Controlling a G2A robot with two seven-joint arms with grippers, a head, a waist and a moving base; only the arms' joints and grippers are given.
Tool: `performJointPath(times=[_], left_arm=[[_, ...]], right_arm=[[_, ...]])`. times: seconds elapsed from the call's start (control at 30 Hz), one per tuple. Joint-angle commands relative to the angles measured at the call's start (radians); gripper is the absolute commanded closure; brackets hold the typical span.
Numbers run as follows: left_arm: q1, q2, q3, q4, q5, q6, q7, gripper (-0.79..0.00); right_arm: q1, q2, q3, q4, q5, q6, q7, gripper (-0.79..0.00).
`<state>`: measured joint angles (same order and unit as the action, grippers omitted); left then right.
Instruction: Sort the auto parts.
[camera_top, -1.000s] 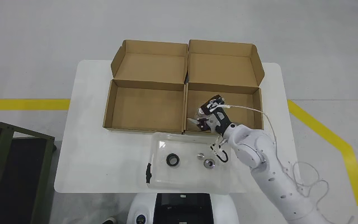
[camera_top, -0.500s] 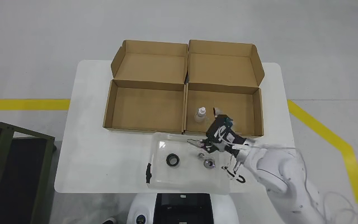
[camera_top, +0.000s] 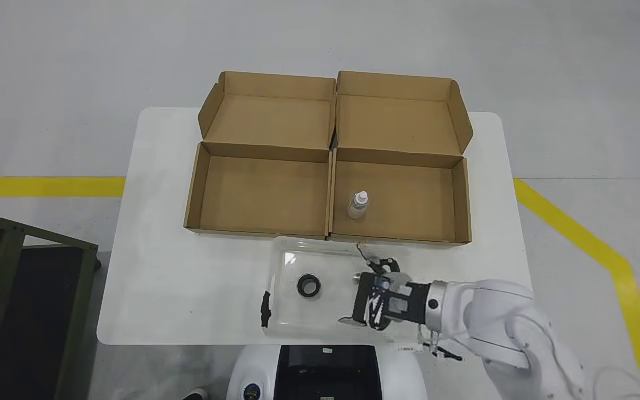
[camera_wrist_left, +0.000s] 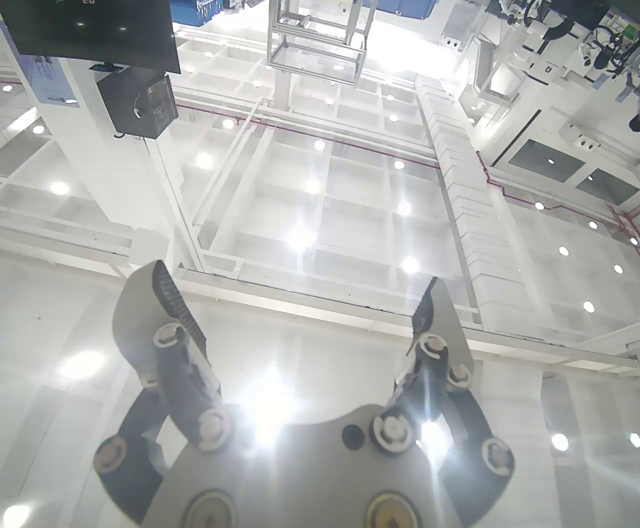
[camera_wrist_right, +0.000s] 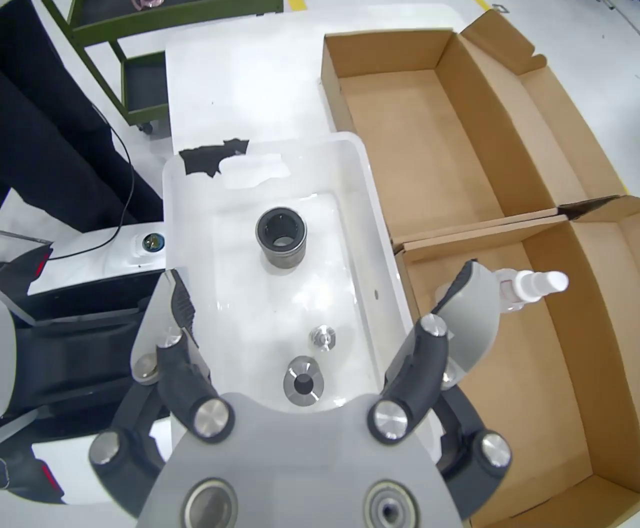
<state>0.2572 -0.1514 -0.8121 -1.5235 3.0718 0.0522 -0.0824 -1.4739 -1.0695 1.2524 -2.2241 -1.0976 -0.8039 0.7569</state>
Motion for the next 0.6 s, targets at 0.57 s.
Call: performJointPath(times=[0.57], left_arm=[[0.0,0.0,0.0,0.0,0.0,0.0,0.0,-0.785]], right_arm=[[0.006,0.021,-0.034,0.05,0.046,0.1,0.172,-0.785]])
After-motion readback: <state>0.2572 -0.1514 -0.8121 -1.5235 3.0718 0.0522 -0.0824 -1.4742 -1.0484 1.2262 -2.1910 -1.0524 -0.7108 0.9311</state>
